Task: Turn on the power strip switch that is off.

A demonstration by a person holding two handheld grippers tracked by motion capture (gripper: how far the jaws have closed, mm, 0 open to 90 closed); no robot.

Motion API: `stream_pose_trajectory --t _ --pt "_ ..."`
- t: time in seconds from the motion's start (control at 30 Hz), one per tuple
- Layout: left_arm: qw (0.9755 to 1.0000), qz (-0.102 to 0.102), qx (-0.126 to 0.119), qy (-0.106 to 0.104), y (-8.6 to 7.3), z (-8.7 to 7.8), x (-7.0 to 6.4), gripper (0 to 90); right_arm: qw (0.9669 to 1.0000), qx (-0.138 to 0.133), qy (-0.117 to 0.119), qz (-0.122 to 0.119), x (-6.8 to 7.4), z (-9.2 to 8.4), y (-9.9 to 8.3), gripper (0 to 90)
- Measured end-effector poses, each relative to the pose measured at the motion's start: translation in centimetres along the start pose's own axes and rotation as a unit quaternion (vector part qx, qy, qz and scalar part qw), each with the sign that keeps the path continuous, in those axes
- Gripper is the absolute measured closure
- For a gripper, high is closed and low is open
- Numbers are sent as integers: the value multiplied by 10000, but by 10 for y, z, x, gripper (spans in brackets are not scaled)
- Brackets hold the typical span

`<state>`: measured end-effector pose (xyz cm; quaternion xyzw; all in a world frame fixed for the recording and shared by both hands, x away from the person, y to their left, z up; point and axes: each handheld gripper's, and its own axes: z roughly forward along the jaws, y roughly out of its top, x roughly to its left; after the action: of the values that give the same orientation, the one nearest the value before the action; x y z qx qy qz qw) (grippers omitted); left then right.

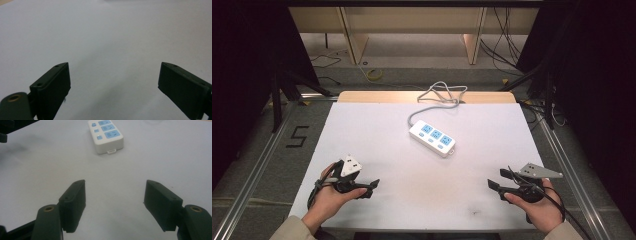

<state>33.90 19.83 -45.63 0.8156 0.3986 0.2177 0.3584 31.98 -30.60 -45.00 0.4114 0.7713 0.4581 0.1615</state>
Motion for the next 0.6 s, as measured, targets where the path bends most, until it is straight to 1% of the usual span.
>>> stream_pose_trajectory --t 0.07,0.1,0.23,0.27,0.3,0.33,0.37,0.4,0.43,0.47,0.5,0.53,0.6 --pt "10000 13 -9 9 0 0 0 104 10000 -9 9 -25 0 0 1 368" --pt "10000 -4 -20 14 0 0 0 105 10000 -18 12 -92 1 0 3 423" --pt "10000 -2 -26 26 -1 -1 0 105 9997 -64 -44 -251 4 1 10 588" --pt "10000 -4 -31 34 -1 -2 0 106 9994 -64 -95 -316 4 1 12 650" --pt "10000 -4 -25 29 -1 -2 0 106 9994 -64 -95 -316 4 1 12 650" --pt "10000 -6 -19 22 -1 -1 0 106 9993 -50 -127 -360 5 2 13 704" --pt "10000 -9 -10 18 -1 -1 0 107 9990 -35 -169 -401 6 5 17 802" --pt "10000 -11 -11 14 -1 -1 0 107 9990 -35 -169 -401 6 5 17 802" --pt "10000 -13 -15 16 -1 0 0 109 9987 3 -226 -457 6 7 22 878" --pt "10000 -8 -11 16 -1 0 0 109 9986 24 -237 -473 6 9 24 900" --pt "10000 -21 -13 12 -1 0 0 109 9986 24 -237 -473 6 9 24 900" --pt "10000 -21 -21 14 -1 0 0 110 9985 117 -237 -478 6 13 28 900" --pt "10000 -34 -14 2 -1 0 0 110 9984 180 -229 -485 7 18 31 900"
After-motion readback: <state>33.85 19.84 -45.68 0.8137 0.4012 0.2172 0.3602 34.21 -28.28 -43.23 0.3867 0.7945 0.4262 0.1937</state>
